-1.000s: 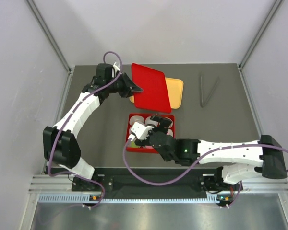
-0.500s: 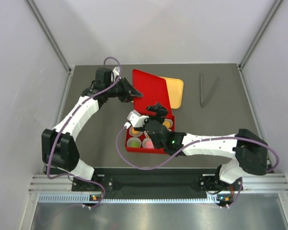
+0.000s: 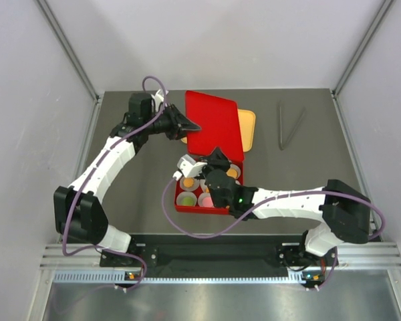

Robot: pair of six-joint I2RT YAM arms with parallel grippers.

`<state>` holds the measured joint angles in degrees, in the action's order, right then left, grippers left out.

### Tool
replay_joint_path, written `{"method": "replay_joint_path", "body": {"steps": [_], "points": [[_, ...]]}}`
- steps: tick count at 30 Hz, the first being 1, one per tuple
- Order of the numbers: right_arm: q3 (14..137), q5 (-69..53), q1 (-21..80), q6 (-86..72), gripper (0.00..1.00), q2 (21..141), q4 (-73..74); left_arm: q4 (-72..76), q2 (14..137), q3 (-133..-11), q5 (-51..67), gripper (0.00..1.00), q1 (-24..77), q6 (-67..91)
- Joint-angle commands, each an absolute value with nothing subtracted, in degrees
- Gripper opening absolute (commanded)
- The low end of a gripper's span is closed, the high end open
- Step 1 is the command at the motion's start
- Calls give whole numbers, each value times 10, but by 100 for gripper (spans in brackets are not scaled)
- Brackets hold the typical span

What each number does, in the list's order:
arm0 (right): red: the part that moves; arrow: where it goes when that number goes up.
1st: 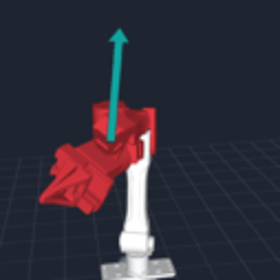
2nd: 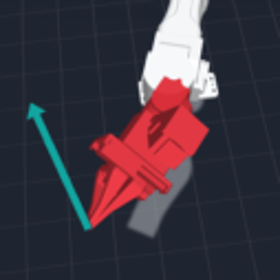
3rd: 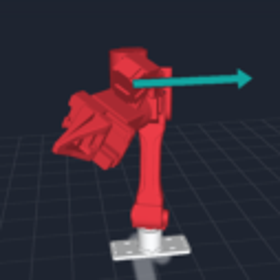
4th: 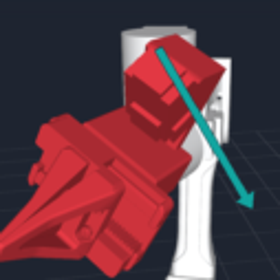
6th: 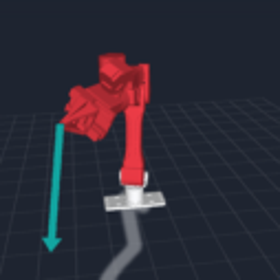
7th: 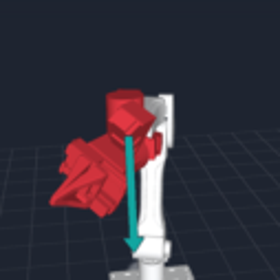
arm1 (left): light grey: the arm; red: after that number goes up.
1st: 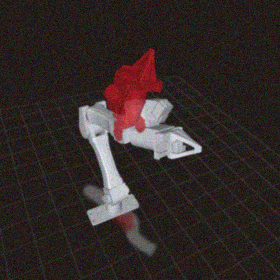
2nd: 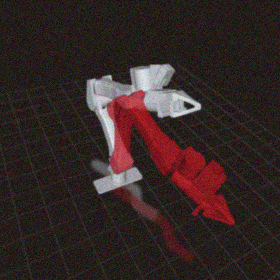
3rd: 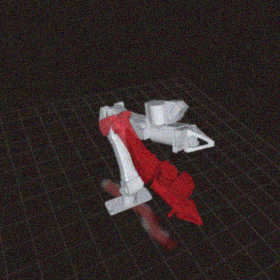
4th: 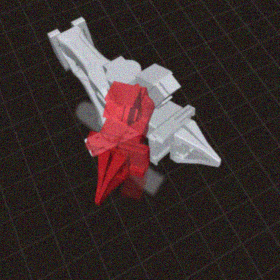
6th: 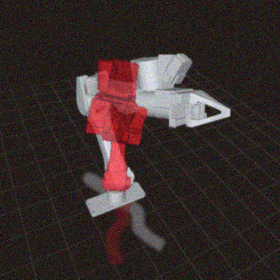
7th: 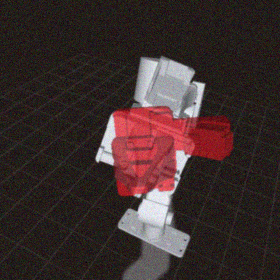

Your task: Pack the cookies

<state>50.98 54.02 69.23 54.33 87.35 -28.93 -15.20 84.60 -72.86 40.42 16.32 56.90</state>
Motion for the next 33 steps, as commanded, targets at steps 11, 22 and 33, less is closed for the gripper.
{"method": "replay_joint_path", "body": {"steps": [11, 22, 33], "points": [[598, 577, 737, 430, 0, 754, -109, -109, 852, -826, 314, 82, 156, 521], [626, 521, 751, 228, 0, 673, 142, -165, 947, -1020, 223, 83, 131, 445], [743, 56, 522, -50, 1, 605, 270, -212, 887, -976, 126, 82, 110, 375]]}}
